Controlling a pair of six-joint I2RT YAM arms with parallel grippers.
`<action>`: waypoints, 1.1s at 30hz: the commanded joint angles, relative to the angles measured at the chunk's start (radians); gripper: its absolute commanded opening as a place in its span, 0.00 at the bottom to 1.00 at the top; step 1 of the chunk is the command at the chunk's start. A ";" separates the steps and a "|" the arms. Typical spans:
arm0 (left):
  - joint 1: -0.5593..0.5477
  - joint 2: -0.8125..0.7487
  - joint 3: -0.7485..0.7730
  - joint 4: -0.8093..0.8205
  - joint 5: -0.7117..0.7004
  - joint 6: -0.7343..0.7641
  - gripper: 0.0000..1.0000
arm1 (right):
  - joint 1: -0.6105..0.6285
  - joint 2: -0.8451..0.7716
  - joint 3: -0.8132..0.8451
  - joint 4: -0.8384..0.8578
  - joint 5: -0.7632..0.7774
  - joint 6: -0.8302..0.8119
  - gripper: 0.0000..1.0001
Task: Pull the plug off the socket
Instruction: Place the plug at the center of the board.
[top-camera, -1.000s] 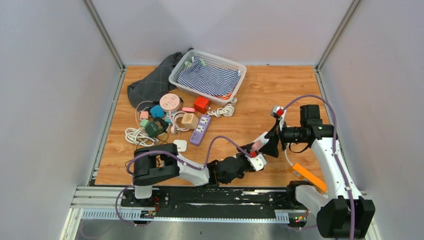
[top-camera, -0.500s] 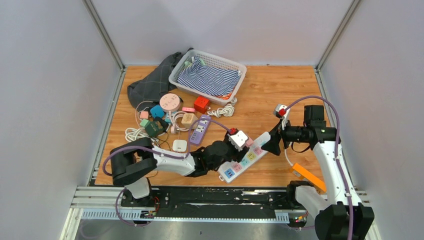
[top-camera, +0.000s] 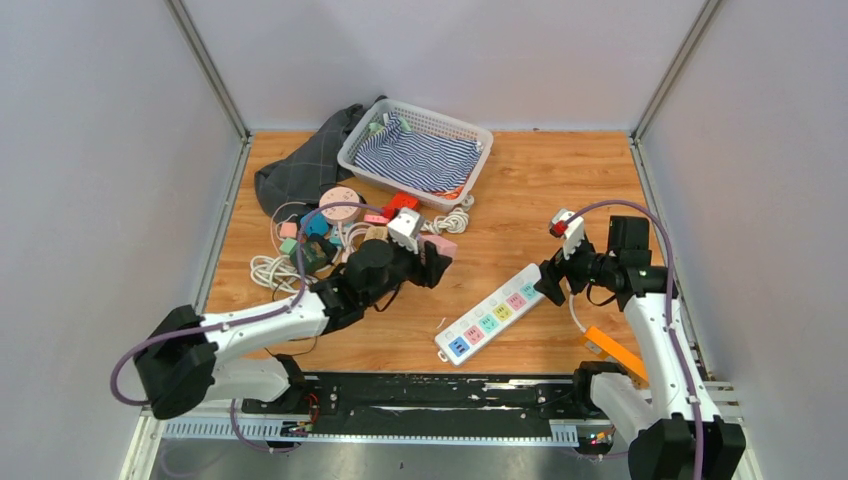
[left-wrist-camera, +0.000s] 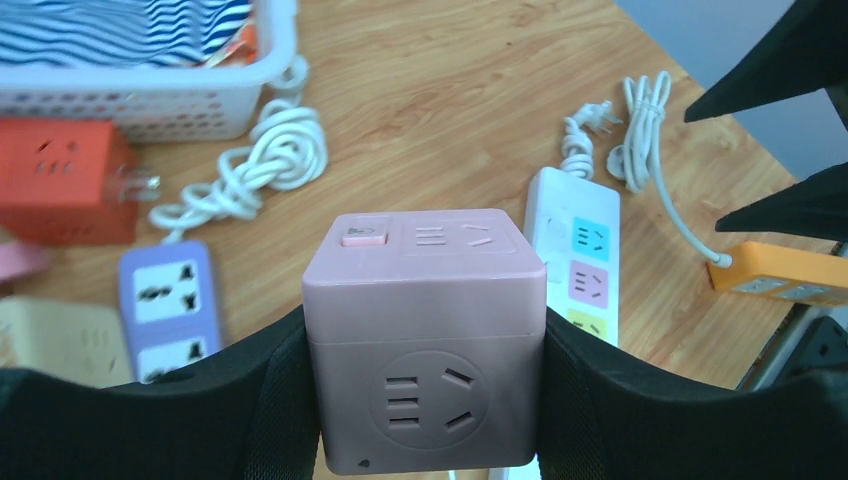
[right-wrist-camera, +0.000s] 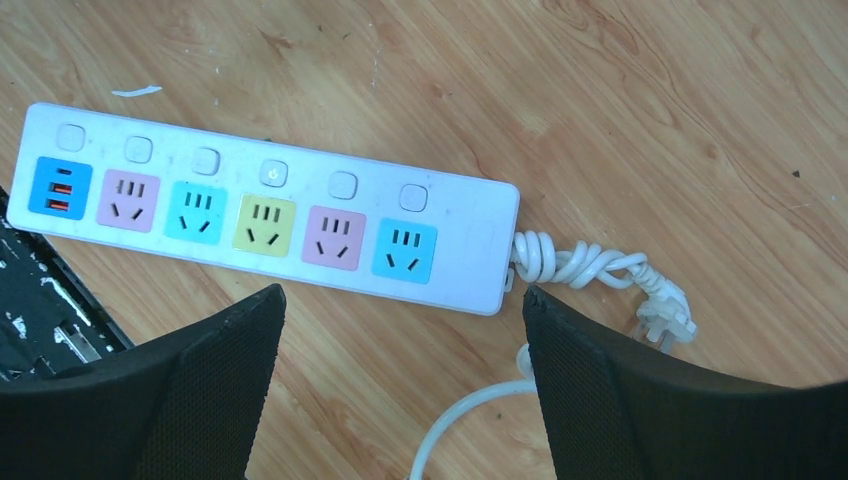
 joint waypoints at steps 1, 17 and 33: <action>0.042 -0.162 -0.074 -0.116 -0.033 -0.084 0.00 | -0.011 0.006 -0.021 0.023 0.056 -0.006 0.89; 0.090 -0.416 -0.045 -0.651 -0.567 -0.273 0.00 | -0.011 0.025 -0.032 0.019 0.056 -0.022 0.88; 0.433 -0.203 0.025 -0.756 -0.251 -0.386 0.00 | -0.011 0.031 -0.033 0.016 0.055 -0.026 0.88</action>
